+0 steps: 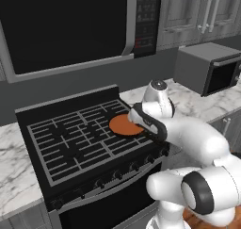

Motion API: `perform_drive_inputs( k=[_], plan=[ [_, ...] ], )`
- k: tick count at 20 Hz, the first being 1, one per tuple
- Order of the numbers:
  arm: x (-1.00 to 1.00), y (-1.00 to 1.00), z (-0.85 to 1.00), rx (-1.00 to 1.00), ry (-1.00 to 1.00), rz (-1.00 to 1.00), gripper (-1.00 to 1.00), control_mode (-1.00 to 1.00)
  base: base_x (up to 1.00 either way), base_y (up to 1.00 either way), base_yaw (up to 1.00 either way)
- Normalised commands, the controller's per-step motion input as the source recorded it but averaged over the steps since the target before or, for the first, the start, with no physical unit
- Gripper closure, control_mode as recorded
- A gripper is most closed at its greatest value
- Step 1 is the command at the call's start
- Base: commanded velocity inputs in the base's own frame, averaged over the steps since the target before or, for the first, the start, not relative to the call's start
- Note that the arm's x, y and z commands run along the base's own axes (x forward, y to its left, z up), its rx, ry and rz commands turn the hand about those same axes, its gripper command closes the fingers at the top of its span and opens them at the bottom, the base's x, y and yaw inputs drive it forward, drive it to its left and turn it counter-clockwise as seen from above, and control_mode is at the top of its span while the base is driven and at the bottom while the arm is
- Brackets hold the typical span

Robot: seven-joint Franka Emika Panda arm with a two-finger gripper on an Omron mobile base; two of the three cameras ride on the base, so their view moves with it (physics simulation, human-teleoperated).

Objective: Retrieve the fish from the fridge and place it on the saucepan with marinade on the stove.

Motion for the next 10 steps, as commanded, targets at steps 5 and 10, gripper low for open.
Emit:
perform_drive_inputs(
  k=[5,10],
  plan=[
    [0.53,0.21,-0.37,0.0,0.0,0.0,1.0,-1.0,0.0,0.0,0.0],
    [0.04,0.17,-0.38,0.0,0.0,0.01,1.0,-1.0,0.0,0.0,0.0]
  ],
)
